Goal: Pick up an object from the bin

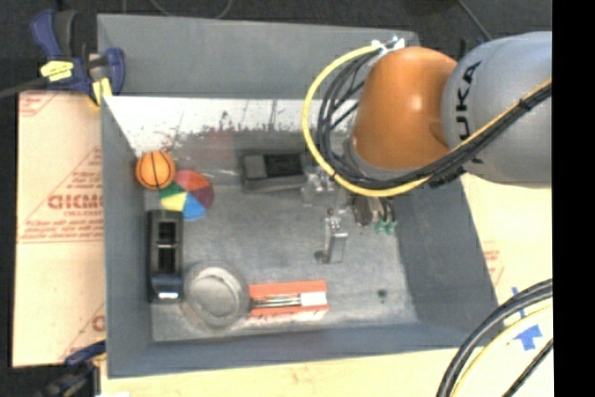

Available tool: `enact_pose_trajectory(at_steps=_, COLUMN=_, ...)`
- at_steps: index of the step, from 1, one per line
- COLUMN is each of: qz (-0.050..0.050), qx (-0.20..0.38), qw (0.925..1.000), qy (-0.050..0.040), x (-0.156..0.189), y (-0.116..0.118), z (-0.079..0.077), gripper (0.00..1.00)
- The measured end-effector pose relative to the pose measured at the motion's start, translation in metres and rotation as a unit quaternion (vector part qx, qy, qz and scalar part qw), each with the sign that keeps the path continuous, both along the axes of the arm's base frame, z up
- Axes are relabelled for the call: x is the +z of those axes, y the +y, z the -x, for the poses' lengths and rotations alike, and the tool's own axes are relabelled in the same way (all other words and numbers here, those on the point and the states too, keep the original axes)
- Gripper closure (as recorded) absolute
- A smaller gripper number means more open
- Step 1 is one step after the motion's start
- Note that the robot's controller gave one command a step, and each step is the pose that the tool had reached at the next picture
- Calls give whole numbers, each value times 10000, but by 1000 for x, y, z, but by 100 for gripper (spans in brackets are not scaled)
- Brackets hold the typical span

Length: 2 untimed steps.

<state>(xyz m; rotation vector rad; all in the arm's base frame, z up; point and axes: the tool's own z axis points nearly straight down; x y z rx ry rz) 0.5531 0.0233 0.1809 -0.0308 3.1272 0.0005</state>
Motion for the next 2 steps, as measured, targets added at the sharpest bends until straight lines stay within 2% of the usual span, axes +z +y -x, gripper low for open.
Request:
enact_pose_trajectory(at_steps=1, qz=10, qx=425, qw=9991, qy=27, x=-57, y=2, z=33, gripper=0)
enact_pose_trajectory(at_steps=2, qz=20, qx=210, qw=9997, qy=101, x=-108, y=80, z=33, gripper=100)
